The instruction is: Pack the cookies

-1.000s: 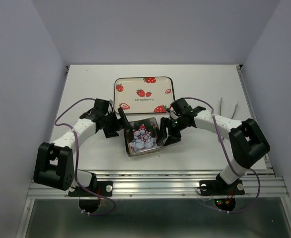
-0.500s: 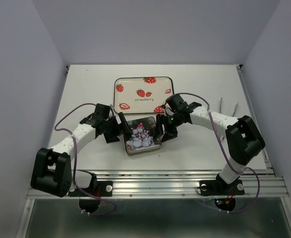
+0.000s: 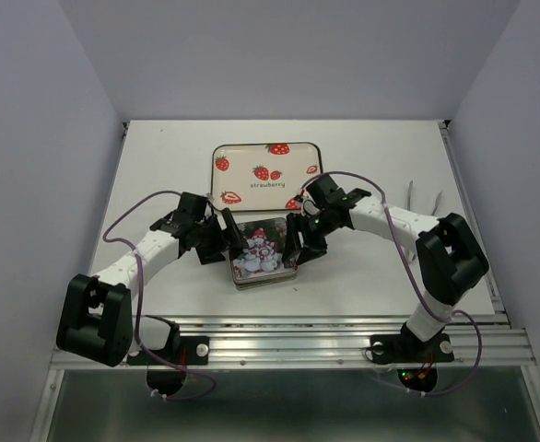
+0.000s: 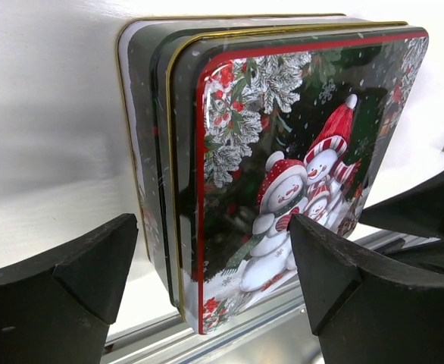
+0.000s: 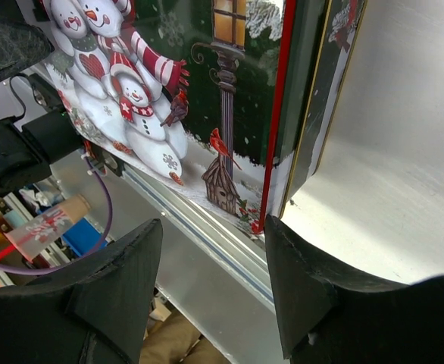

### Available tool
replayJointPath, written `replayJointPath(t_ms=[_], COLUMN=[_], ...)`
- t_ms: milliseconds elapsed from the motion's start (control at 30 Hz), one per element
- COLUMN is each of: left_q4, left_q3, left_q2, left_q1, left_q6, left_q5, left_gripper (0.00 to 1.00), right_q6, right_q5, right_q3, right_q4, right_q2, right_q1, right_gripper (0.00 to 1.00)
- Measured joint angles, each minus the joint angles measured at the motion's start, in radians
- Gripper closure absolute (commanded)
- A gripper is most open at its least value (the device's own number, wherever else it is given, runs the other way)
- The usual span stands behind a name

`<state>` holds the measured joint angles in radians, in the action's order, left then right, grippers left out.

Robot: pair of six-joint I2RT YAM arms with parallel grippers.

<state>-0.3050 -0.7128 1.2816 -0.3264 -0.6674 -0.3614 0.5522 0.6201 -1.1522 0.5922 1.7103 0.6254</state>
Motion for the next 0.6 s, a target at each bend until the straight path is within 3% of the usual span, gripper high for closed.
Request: replayJointPath(t_ms=[233, 400, 433, 533, 600], left_q4=[-0.072, -0.216, -0.227, -0.243, -0.242], left_q3=[-0.026, -0.179, -0.216, -0.293, -0.319], left_q2=[0.0, -0.001, -0.004, -0.012, -0.026], left_q1=[-0.001, -0.002, -0.001, -0.001, -0.002], left_q6=[-0.007, -0.003, -0.002, -0.003, -0.009], left_q5=[0.048, 0.153, 0.167, 0.184, 0.181], left_gripper=[0.05, 0.04, 0.05, 0.11, 0.16], right_q6=[-0.056, -0.074, -0.075, -0.071, -0.069], right_q5=[-0.084, -0.196, -0.217, -0.288, -0.337], right_q3=[-0.078, -0.17, -0.195, -0.266, -0.31], right_q4=[0.084, 0.145, 0.159, 0.173, 0.184], right_q2=[0.018, 0.018, 0.018, 0.018, 0.023], right_q1=[0.011, 0.011, 0.011, 0.011, 0.011], right_gripper=[0.37, 0.37, 0.39, 0.64, 0.7])
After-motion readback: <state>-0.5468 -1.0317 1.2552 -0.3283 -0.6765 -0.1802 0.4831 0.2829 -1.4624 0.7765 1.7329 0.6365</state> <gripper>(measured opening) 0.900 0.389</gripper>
